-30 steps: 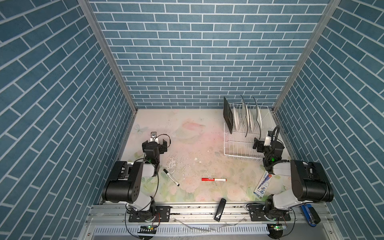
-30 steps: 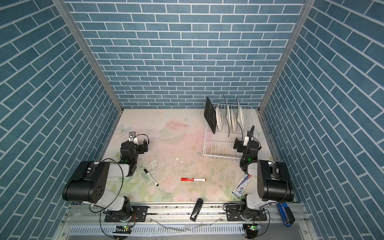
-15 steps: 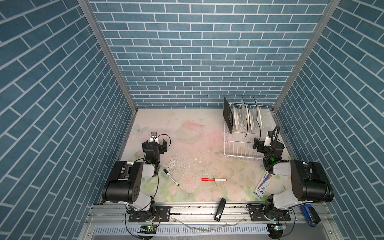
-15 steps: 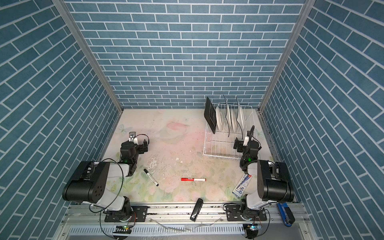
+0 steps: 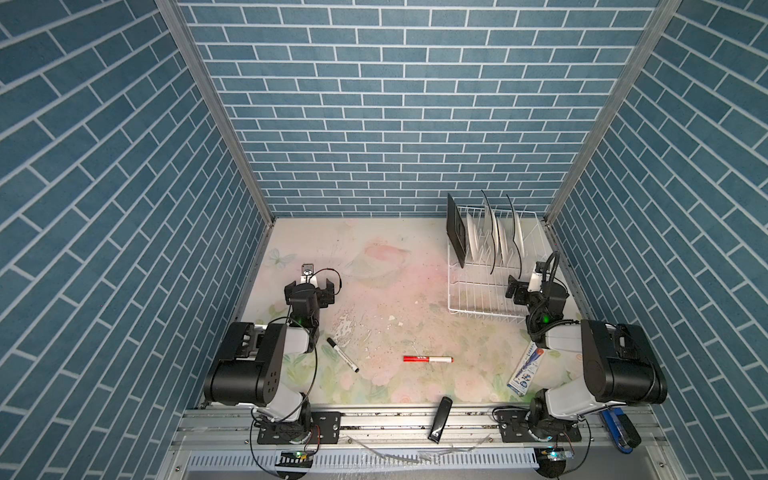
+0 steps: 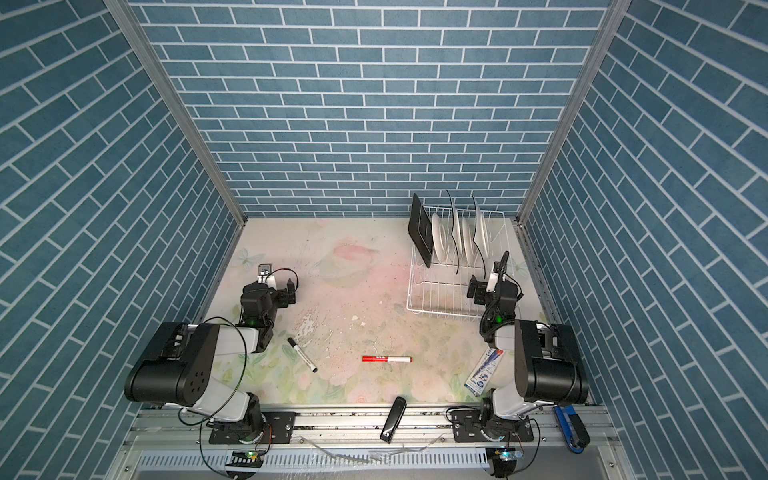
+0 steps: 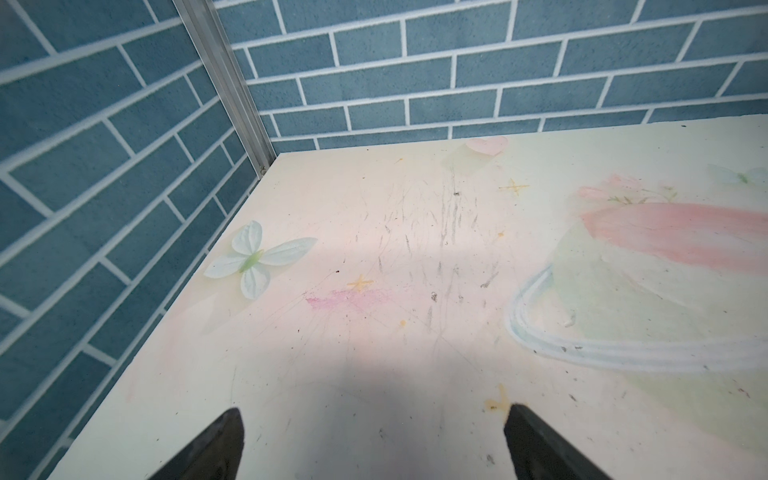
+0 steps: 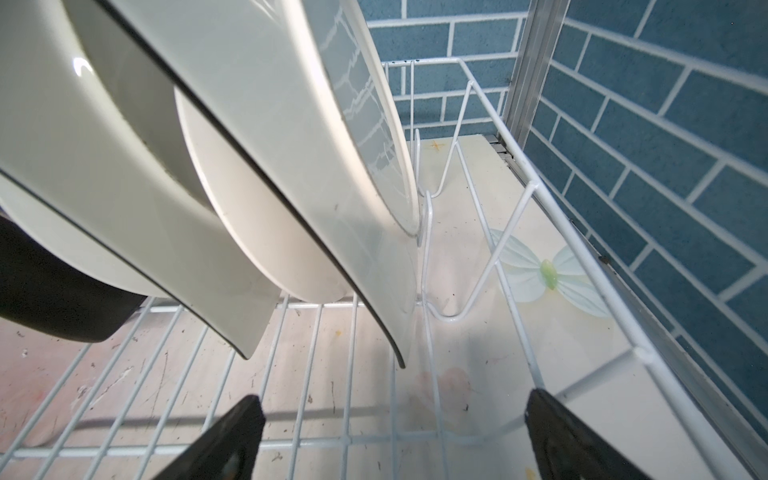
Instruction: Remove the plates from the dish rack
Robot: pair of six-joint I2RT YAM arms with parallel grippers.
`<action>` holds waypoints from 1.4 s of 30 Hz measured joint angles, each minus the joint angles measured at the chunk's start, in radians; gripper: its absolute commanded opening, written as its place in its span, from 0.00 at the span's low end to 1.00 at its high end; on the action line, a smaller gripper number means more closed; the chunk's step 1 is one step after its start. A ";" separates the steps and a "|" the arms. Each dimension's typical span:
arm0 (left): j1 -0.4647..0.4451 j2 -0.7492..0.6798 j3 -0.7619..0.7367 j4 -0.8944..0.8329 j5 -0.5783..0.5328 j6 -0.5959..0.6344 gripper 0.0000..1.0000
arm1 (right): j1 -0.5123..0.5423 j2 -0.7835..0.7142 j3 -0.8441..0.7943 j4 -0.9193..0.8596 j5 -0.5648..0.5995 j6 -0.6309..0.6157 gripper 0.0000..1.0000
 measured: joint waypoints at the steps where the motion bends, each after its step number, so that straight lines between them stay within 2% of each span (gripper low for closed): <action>1: 0.000 0.000 0.000 0.000 0.000 0.000 1.00 | 0.000 0.000 0.000 0.000 0.000 0.000 0.99; 8: -0.002 0.000 0.000 0.000 0.024 0.015 1.00 | 0.000 0.000 -0.001 0.005 -0.014 -0.002 0.99; 16: -0.056 -0.018 -0.039 0.054 -0.052 0.042 1.00 | 0.000 -0.027 -0.041 0.058 -0.085 -0.027 0.97; 18: -0.093 -0.052 -0.049 0.035 -0.104 0.068 1.00 | 0.001 -0.074 -0.053 0.020 -0.094 -0.027 0.96; 24: -0.330 -0.204 0.048 -0.100 -0.227 0.215 1.00 | 0.001 -0.294 -0.080 -0.072 -0.098 -0.034 0.95; 28: -0.391 -0.235 0.153 -0.232 -0.285 0.259 1.00 | 0.001 -0.360 -0.082 -0.141 -0.100 -0.050 0.95; 30: -0.411 -0.257 0.203 -0.329 -0.298 0.242 1.00 | 0.001 -0.393 -0.081 -0.200 -0.103 -0.052 0.93; 32: -0.432 -0.290 0.250 -0.432 -0.290 0.194 1.00 | 0.001 -0.442 -0.070 -0.296 -0.104 -0.056 0.87; 37: -0.476 -0.383 0.319 -0.654 -0.234 0.013 1.00 | 0.004 -0.579 0.056 -0.590 0.000 -0.058 0.89; 42: -0.536 -0.410 0.328 -0.854 -0.197 -0.113 1.00 | 0.004 -0.644 0.169 -0.724 0.058 -0.033 0.90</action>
